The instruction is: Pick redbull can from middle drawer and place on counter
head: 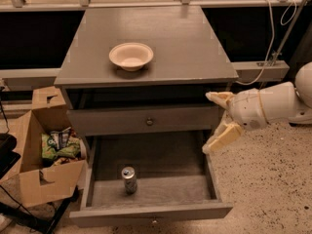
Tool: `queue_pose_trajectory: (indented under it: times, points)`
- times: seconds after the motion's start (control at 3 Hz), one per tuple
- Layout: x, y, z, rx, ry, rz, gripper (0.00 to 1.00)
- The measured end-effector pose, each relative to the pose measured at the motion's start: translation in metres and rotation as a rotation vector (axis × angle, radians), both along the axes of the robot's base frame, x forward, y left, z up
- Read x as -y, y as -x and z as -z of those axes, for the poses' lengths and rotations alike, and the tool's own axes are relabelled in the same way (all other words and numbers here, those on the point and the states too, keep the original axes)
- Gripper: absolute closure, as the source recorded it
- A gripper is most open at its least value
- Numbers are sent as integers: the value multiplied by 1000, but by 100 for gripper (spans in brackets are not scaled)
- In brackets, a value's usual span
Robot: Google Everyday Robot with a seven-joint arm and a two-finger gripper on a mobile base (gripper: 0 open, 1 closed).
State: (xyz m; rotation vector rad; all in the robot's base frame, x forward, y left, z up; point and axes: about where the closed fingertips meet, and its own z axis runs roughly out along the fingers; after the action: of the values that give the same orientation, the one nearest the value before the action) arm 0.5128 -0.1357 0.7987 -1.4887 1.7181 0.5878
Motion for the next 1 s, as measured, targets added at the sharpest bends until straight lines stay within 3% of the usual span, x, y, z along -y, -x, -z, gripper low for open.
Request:
queue_pose_trajectory:
  times: [0.33, 0.67, 1.0]
  points:
    - [-25, -10, 31, -7, -72, -33, 0]
    - [-67, -19, 86, -11, -188, -89, 0]
    - [-124, -25, 162, -15, -293, -175, 0]
